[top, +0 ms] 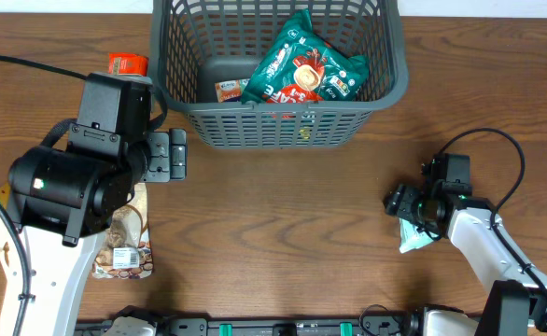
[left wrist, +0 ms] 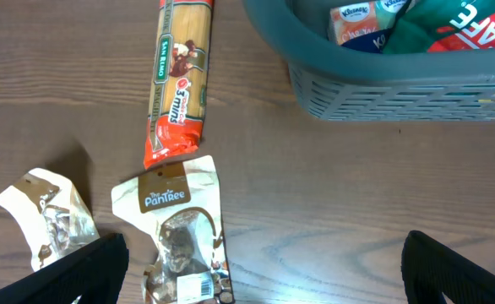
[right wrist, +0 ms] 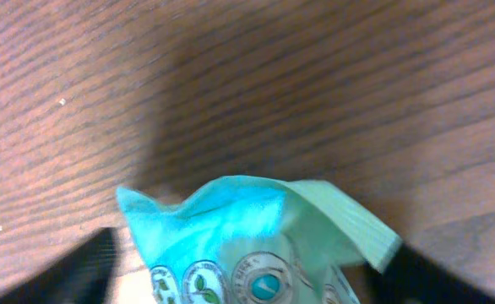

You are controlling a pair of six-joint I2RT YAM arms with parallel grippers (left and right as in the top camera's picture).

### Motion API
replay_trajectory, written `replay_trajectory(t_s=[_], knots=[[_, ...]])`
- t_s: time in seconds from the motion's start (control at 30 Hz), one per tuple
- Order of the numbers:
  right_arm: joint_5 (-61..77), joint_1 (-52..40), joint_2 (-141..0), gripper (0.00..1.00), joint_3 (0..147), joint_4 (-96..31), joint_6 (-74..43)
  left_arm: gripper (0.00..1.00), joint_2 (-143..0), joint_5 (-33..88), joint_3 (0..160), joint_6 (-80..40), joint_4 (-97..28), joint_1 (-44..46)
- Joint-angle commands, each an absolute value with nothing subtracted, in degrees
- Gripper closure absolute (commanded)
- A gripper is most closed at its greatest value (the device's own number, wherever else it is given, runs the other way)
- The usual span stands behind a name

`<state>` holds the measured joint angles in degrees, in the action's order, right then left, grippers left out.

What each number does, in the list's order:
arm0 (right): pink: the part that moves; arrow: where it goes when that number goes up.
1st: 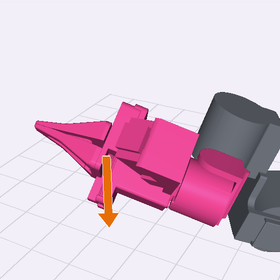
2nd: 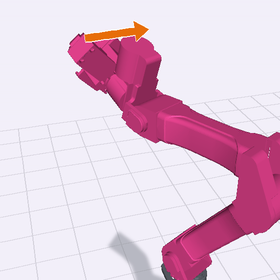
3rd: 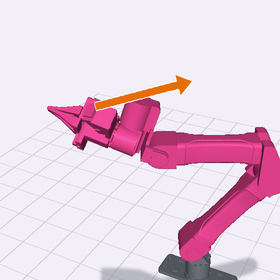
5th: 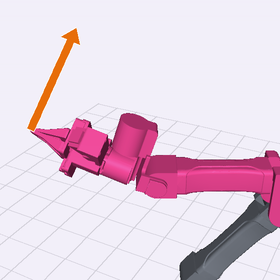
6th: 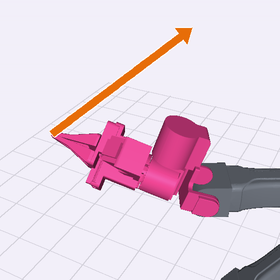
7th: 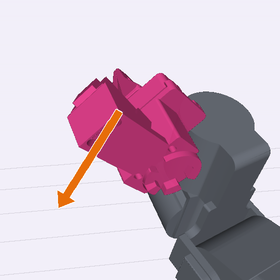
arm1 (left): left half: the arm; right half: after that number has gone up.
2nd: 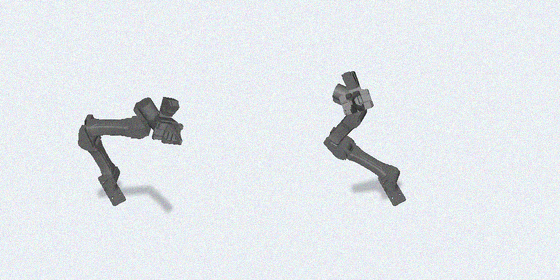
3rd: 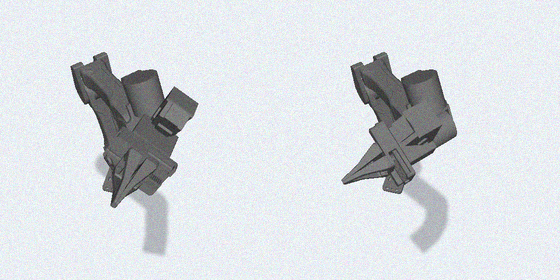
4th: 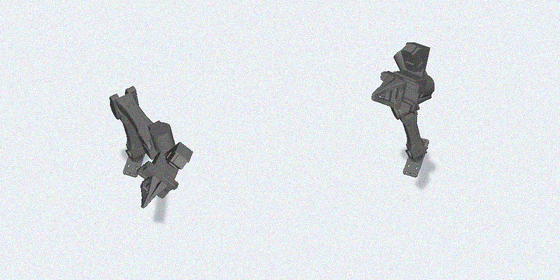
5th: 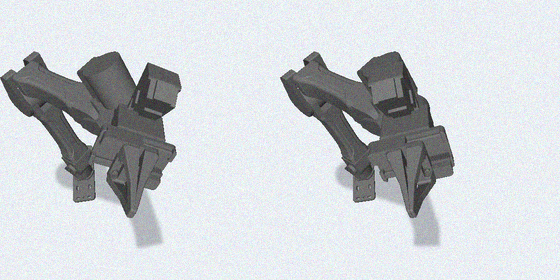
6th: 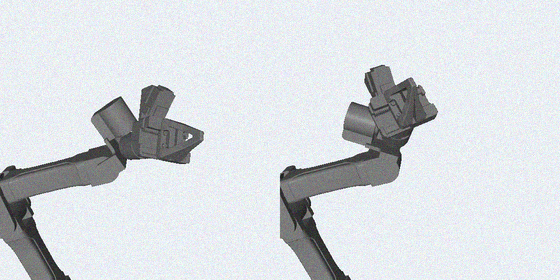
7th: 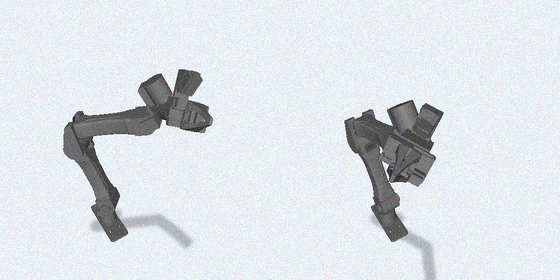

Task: Pack container
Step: 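Grasp the light-blue packet with the right gripper, then carry the light-blue packet into the basket and release it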

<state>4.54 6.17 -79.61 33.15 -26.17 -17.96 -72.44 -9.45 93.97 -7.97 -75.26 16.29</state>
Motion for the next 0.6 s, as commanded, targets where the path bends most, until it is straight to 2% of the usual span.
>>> replay_trajectory(t_s=[0.0,0.1,0.33,0.57], knots=[[5.0,5.8,-79.4,0.85,32.6,-25.2,-19.7,0.07,-72.5,-10.1,93.8,-8.9,-75.6,16.4],[5.0,5.8,-79.4,0.99,32.6,-23.9,-19.8,0.07,-72.5,-10.1,93.8,-8.9,-75.6,16.4],[6.1,5.8,-79.3,0.99,35.9,-21.6,-19.7,0.07,-72.5,-10.1,93.8,-8.9,-75.6,16.4],[5.8,5.8,-79.3,0.99,56.9,-26.6,-18.2,0.07,-72.5,-10.1,93.8,-8.9,-75.7,16.4]])
